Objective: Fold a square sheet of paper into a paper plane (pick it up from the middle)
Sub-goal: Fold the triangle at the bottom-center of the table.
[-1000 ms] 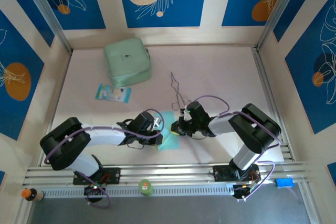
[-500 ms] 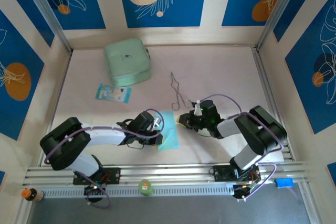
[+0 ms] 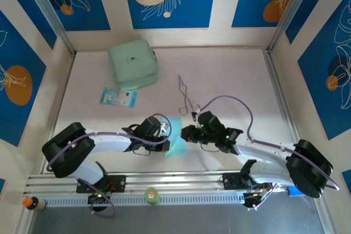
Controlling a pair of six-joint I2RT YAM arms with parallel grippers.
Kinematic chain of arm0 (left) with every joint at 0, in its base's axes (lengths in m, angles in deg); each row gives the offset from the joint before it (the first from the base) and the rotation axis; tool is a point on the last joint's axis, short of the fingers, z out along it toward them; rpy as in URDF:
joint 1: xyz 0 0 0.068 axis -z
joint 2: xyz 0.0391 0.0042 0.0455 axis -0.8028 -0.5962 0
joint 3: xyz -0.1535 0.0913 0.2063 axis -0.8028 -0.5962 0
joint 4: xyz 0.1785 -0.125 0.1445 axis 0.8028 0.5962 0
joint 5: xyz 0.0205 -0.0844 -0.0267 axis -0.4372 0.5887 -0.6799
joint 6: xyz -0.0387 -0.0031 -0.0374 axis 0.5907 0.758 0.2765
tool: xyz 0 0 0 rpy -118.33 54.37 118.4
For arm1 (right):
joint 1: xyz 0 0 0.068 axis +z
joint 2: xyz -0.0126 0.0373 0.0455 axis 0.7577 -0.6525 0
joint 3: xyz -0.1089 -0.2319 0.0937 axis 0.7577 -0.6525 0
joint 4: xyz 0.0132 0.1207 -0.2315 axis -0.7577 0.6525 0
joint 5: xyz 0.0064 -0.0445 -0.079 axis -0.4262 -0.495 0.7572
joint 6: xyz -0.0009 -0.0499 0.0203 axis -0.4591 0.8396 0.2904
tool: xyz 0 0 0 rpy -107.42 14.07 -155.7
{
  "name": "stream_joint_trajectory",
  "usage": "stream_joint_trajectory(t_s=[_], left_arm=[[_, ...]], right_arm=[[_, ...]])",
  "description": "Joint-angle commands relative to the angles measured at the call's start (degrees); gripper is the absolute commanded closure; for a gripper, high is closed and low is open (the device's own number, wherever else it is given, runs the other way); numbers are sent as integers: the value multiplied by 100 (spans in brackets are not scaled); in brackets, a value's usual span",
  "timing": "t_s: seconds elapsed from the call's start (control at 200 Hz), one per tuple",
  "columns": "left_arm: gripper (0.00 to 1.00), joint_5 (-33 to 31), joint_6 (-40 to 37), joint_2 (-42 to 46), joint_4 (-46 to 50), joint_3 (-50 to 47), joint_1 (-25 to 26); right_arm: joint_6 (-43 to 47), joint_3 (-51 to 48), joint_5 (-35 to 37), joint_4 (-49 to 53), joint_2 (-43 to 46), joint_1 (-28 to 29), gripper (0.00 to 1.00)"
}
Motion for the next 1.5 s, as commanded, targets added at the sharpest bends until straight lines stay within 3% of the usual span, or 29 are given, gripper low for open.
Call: stream_joint_trajectory(t_s=[0.0,0.085,0.235,0.49,0.89,1.245,1.495], left_arm=[[100,-375,-142,-297,742,-140,-102],[100,-398,-161,-310,798,-122,-102],[100,-361,-120,-300,663,-198,-95],[100,-349,-134,-294,650,-210,-102],[100,-283,-125,-235,665,-140,-95],[94,86,222,786,389,76,-100],[94,779,493,120,-462,206,-68]], right_arm=[[174,-151,-200,174,-199,-70,96],[-348,-593,-804,-1320,-395,-258,97],[-616,-461,-1033,-1412,-794,-377,99],[-1079,-693,-1462,-2904,-1739,-607,99],[-1274,-586,-1680,-3338,-2761,-676,100],[-1333,-738,-1603,-3171,-2953,-687,100],[-1342,-738,-1592,-3162,-2954,-678,100]])
